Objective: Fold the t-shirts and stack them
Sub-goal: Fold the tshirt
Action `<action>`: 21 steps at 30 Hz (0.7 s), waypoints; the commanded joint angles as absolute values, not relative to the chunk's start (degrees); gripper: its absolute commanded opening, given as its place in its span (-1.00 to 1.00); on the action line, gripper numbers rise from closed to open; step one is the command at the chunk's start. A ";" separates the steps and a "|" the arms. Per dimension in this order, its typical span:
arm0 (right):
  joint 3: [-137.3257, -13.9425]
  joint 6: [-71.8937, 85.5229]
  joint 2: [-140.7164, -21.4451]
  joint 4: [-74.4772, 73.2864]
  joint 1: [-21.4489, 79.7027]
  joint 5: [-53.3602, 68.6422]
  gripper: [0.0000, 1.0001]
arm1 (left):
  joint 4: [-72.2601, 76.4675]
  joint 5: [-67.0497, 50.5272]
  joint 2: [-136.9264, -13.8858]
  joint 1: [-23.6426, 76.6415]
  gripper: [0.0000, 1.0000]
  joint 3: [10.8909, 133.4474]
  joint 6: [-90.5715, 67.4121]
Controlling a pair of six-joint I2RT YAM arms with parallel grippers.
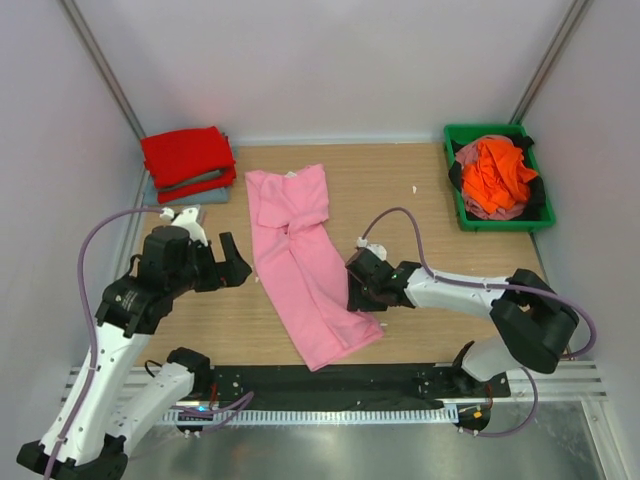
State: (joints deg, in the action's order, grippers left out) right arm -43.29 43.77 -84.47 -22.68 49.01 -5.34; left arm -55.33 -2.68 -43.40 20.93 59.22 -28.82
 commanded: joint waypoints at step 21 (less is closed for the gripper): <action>-69.93 59.35 -86.66 -49.57 74.20 -30.76 0.68 | -53.80 -11.15 -39.38 20.83 0.99 54.23 -27.86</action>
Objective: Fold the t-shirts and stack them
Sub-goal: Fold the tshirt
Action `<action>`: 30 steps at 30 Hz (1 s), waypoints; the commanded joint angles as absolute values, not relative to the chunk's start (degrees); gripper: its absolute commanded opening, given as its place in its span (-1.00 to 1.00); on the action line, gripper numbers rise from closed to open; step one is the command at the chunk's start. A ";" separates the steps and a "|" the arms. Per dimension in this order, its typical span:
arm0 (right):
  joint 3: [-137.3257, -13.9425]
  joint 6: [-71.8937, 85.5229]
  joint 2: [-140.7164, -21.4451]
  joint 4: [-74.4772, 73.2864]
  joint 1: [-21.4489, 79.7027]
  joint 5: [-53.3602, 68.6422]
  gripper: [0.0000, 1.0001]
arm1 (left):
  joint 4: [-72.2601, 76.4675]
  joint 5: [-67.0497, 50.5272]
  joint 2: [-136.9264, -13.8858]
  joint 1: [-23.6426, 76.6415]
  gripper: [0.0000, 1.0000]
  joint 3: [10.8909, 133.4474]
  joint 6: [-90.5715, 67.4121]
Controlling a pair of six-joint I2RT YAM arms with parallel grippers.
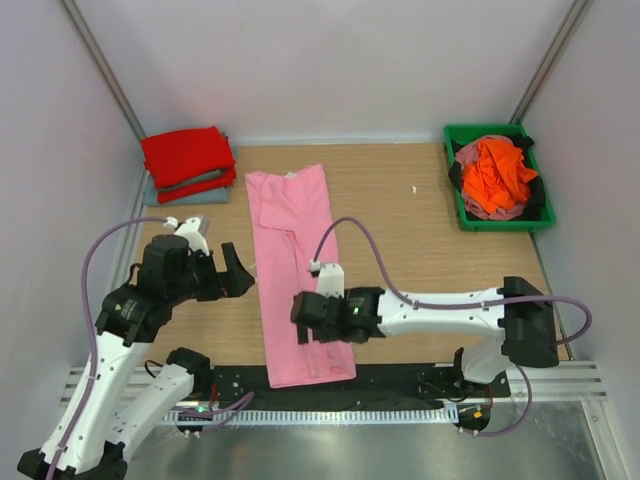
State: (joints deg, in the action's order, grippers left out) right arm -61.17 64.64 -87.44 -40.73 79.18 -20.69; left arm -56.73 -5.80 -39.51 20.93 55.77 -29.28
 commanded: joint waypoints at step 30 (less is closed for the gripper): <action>-130.01 27.06 -145.99 -18.84 23.12 18.98 0.33 | -51.42 -15.03 -36.47 14.59 0.99 50.10 -29.27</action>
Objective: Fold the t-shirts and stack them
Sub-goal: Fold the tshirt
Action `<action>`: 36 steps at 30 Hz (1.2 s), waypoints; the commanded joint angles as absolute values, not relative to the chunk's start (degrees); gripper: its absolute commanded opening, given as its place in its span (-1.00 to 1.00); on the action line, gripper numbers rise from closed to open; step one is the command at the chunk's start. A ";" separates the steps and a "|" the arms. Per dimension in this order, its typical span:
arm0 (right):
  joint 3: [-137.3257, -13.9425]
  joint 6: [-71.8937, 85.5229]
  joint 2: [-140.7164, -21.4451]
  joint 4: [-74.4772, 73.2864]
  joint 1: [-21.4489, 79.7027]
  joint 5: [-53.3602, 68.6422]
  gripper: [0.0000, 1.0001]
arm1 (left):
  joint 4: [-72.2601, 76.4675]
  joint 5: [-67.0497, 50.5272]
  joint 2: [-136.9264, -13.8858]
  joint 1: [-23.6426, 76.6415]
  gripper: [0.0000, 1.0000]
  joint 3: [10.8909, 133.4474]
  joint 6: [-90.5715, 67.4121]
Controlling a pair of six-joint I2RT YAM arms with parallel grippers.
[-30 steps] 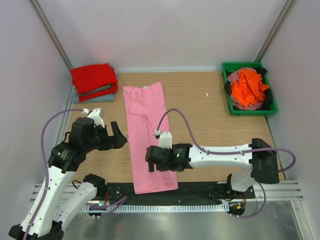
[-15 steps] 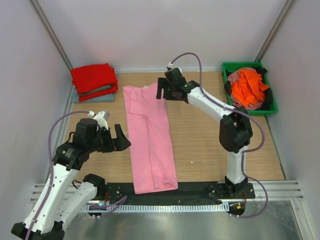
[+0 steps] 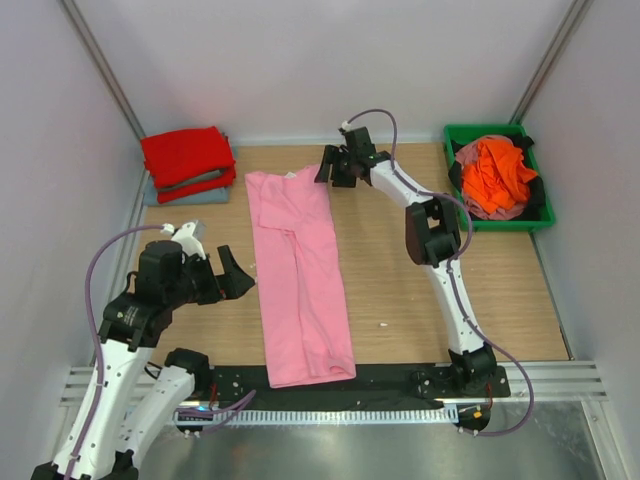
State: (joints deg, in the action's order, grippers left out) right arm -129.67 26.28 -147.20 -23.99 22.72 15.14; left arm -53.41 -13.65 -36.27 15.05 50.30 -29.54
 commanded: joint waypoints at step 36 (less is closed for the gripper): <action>-143.70 32.43 -159.08 -8.02 13.80 23.28 -0.66 | -51.50 -15.03 -37.97 10.37 1.00 50.01 -29.53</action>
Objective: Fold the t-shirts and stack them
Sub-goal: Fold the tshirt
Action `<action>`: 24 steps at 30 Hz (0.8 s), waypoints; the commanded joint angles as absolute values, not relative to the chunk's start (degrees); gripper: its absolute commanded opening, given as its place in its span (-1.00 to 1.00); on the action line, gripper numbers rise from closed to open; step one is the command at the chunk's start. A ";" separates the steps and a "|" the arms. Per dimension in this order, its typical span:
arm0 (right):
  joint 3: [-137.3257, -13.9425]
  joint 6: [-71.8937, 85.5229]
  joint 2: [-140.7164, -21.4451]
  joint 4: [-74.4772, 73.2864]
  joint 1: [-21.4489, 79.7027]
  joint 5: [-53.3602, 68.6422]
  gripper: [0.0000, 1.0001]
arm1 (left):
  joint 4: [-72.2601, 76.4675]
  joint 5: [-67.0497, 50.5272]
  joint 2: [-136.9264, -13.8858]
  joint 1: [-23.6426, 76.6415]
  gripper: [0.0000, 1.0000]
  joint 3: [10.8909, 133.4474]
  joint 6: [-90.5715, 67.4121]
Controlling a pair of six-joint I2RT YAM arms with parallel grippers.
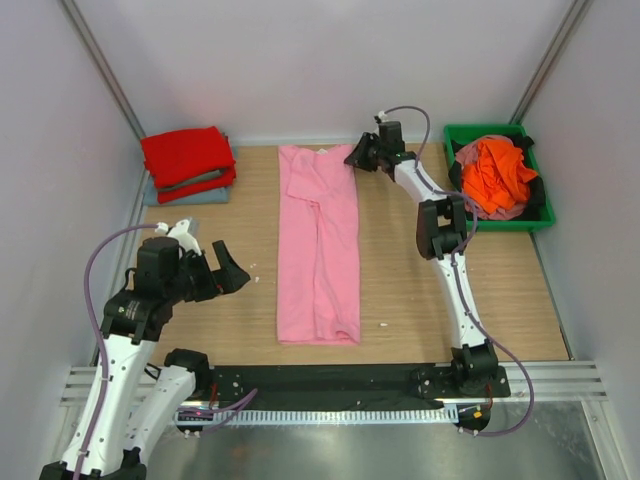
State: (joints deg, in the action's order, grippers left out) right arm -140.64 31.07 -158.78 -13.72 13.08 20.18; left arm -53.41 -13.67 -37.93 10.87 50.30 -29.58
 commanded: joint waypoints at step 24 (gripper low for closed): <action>-51.97 36.55 -71.05 -24.61 25.64 2.47 0.96 | -48.69 -3.09 -49.37 20.37 0.97 46.23 -41.48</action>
State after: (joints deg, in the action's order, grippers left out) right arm -61.14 30.50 -75.02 -20.45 19.99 4.34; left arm -50.87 -8.05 -44.80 15.68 46.78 -37.85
